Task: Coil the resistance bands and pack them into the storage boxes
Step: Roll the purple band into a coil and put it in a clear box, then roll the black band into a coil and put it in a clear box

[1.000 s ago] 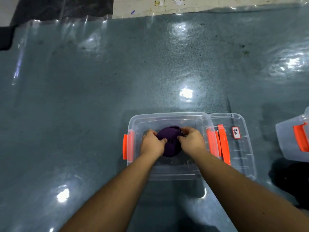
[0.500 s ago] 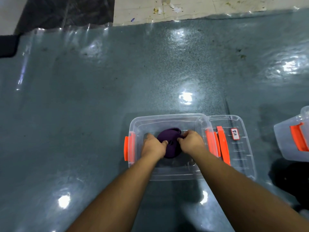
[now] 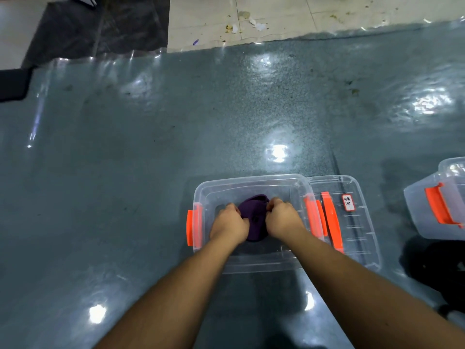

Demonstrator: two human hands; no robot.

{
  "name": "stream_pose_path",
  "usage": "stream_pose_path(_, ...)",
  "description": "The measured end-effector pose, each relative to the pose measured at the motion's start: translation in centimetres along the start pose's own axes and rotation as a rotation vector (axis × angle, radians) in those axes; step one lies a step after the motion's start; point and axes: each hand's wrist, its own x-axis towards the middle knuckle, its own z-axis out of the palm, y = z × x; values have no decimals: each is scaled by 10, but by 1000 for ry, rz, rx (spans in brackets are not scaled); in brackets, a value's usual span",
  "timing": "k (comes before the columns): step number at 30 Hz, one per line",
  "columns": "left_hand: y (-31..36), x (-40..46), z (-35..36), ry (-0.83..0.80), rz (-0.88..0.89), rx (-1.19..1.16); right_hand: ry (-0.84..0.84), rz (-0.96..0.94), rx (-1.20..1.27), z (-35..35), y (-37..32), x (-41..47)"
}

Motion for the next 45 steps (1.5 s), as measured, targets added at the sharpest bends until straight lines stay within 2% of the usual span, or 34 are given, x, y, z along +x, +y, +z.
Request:
stream_pose_path(11, 7, -39, -24, -73, 94, 59, -29, -25, -32, -18, -1, -46)
stream_pose_path(15, 7, -58, -33, -47, 169, 87, 23, -66, -34, -28, 2, -70)
stream_pose_path(26, 40, -132, -34, 77, 424, 360, 224, -166, -105, -69, 41, -142)
stream_pose_path(33, 85, -181, 17, 103, 554, 445, 265, -74, -43, -96, 141, -187)
stream_pose_path(40, 148, -241, 125, -16, 646, 582, 279, 129, 46, -116, 302, -243)
stream_pose_path(45, 194, -277, 191, -70, 747, 669, 318, 261, 136, -130, 392, -280)
